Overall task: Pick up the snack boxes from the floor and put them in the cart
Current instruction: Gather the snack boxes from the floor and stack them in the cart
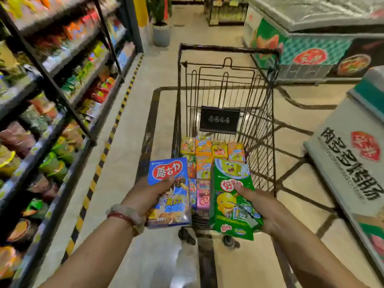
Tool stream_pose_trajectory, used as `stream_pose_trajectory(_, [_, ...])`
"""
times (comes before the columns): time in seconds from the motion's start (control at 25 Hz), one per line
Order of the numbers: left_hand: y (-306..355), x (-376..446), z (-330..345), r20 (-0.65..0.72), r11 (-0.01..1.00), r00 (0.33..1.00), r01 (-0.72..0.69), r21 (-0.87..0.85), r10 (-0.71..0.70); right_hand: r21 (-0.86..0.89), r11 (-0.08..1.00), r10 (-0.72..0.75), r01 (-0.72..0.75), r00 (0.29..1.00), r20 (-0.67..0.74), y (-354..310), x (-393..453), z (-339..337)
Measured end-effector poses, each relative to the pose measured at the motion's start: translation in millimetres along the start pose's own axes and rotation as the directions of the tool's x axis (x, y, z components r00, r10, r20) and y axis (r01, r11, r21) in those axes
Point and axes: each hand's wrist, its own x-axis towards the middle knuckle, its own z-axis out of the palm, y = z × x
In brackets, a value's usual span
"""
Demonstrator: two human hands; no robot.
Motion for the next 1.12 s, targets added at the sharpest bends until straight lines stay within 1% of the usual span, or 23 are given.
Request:
stream_pose_trajectory(0.12, [8, 40, 28, 0.055, 0.997, 0.997, 0.051, 0.057, -0.054, 0.048, 0.999, 0.017, -0.014, 0.998, -0.063, -14, 25, -21])
stream_pose_trajectory(0.2, [10, 74, 50, 0.065, 0.991, 0.994, 0.083, 0.102, -0.09, 0.063, 0.997, 0.043, -0.037, 0.995, -0.085, -24, 52, -37])
stream_pose_trajectory(0.32, [6, 124, 80, 0.077, 0.987, 0.993, 0.073, 0.143, -0.085, 0.038, 0.997, 0.067, -0.063, 0.992, -0.107, -37, 102, -62])
stream_pose_trajectory(0.4, [-6, 165, 102, 0.043, 0.983, 0.993, 0.102, 0.15, -0.109, 0.017, 0.998, 0.07, -0.069, 0.988, -0.137, -43, 141, -77])
stream_pose_trajectory(0.48, [-24, 204, 118, -0.024, 0.978, 0.991, 0.133, 0.162, -0.131, -0.007, 0.998, 0.056, -0.058, 0.979, -0.196, -41, 179, -88])
stream_pose_trajectory(0.64, [-74, 280, 146, -0.134, 0.956, 0.977, 0.193, 0.219, -0.166, -0.131, 0.99, -0.011, -0.042, 0.924, -0.382, -13, 266, -99])
stream_pose_trajectory(0.72, [-96, 311, 157, -0.187, 0.938, 0.973, 0.189, 0.291, -0.138, -0.262, 0.963, -0.054, -0.069, 0.899, -0.435, 2, 302, -101])
stream_pose_trajectory(0.8, [-117, 343, 169, -0.183, 0.916, 0.981, 0.135, 0.379, -0.069, -0.382, 0.921, -0.126, -0.073, 0.873, -0.471, 15, 334, -106])
stream_pose_trajectory(0.88, [-134, 366, 178, -0.184, 0.901, 0.982, 0.117, 0.418, -0.042, -0.473, 0.872, -0.169, -0.129, 0.827, -0.536, 22, 355, -110])
stream_pose_trajectory(0.96, [-150, 382, 184, -0.217, 0.881, 0.976, 0.13, 0.455, -0.031, -0.525, 0.822, -0.176, -0.221, 0.778, -0.603, 29, 369, -116])
stream_pose_trajectory(1.0, [-158, 387, 186, -0.23, 0.873, 0.973, 0.111, 0.474, 0.001, -0.539, 0.801, -0.17, -0.26, 0.765, -0.622, 31, 372, -118])
stream_pose_trajectory(1.12, [-168, 390, 195, -0.167, 0.849, 0.978, -0.018, 0.528, 0.124, -0.583, 0.746, -0.168, -0.323, 0.755, -0.634, 36, 377, -116])
